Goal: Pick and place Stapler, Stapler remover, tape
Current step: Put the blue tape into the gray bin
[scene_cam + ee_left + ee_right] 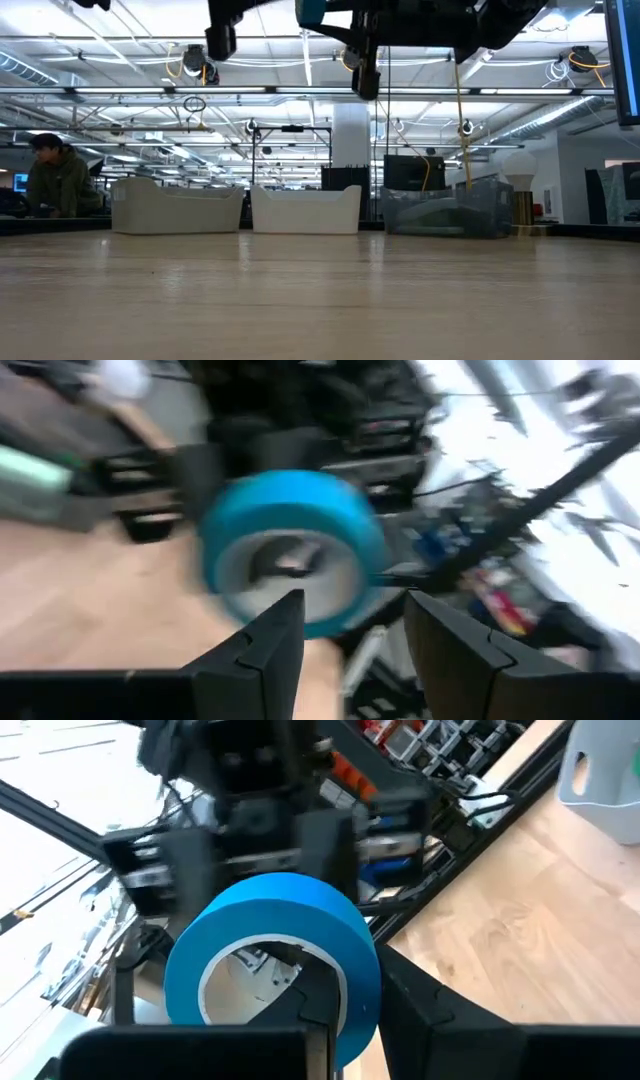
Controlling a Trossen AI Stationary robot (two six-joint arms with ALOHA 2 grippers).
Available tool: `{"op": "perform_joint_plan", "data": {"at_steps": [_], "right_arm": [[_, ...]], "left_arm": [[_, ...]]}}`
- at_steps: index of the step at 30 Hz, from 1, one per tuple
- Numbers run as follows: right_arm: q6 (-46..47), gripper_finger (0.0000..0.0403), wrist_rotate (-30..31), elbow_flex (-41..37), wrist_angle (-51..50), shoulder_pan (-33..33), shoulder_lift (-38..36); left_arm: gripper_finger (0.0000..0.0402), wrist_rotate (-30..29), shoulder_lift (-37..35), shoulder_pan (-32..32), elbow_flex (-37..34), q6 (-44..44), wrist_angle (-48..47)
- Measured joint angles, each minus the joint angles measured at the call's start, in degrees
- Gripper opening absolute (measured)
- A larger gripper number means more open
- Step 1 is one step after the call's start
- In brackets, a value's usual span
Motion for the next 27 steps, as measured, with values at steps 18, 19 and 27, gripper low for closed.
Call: {"op": "perform_joint_plan", "data": {"at_steps": [18, 19, 27], "right_arm": [[-1.60, 0.0036, 4.48, 0.06, -0.36, 0.08, -0.02], [-1.77, 0.0036, 4.63, 0.06, -0.49, 0.08, -0.02], [-1.99, 0.0036, 6.05, 0.04, -0.96, 0.08, -0.02]], "left_arm": [[0.0172, -4.57, -2.22, 0.18, -0.07, -0.45, -1.76], [0.0172, -4.66, -2.20, 0.18, -0.07, -0.46, -1.62], [0.0172, -4.71, -1.36, 0.72, -0.07, -0.90, 0.04]]}}
